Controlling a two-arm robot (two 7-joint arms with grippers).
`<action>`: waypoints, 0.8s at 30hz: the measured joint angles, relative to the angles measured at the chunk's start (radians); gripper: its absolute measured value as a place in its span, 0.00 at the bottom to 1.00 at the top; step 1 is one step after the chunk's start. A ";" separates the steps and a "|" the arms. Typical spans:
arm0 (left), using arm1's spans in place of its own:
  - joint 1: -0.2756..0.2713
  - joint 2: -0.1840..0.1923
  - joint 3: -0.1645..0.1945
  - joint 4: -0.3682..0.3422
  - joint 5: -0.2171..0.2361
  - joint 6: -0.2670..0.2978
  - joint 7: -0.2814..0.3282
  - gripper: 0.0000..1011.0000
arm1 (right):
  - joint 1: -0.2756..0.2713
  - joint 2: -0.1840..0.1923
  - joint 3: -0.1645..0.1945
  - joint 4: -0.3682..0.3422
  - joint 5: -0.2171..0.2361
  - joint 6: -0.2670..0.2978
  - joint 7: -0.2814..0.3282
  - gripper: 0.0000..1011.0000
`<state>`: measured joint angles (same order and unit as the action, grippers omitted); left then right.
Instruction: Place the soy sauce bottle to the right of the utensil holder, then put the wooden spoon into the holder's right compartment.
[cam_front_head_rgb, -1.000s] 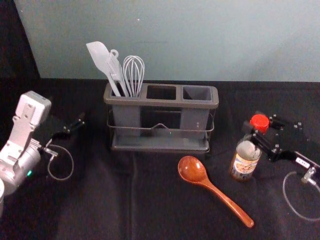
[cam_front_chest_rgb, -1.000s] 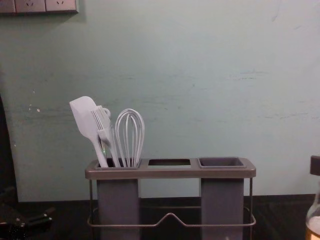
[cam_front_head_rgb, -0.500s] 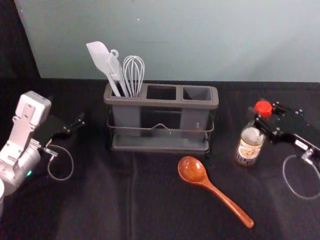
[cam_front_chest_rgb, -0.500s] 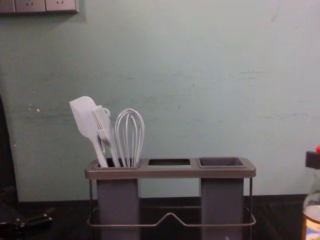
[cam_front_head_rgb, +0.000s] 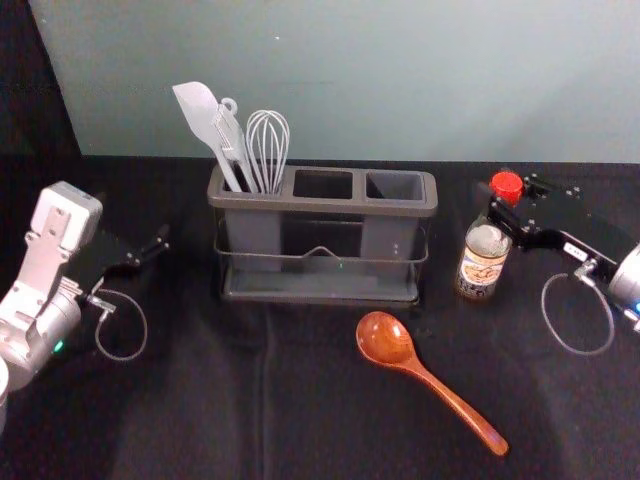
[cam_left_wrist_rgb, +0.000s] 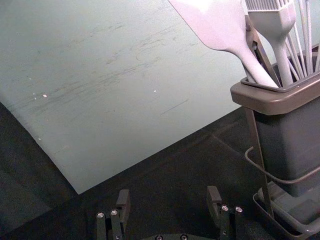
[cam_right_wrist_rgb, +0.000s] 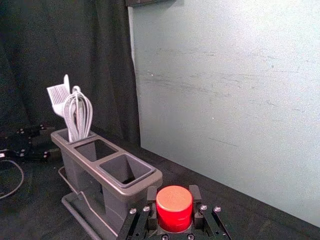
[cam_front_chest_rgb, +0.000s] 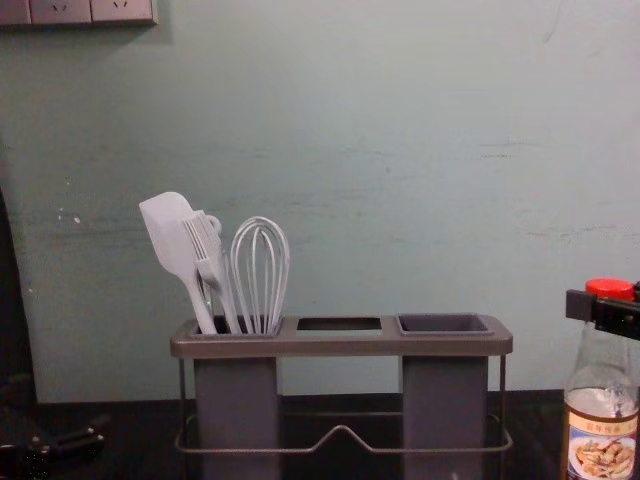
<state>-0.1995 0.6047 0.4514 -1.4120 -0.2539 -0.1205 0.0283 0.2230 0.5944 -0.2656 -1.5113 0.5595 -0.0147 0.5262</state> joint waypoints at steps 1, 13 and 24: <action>0.000 0.000 0.000 0.000 0.000 0.000 0.000 0.99 | 0.005 -0.003 -0.002 0.006 -0.002 0.000 0.000 0.38; 0.000 0.000 0.000 0.000 0.000 0.000 0.000 0.99 | 0.038 -0.031 -0.017 0.063 -0.019 -0.026 0.008 0.38; 0.000 0.000 0.000 0.000 0.000 0.000 0.000 0.99 | 0.060 -0.056 -0.024 0.110 -0.036 -0.064 0.022 0.38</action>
<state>-0.1996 0.6047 0.4514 -1.4120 -0.2539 -0.1205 0.0283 0.2828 0.5380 -0.2898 -1.4009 0.5237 -0.0786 0.5480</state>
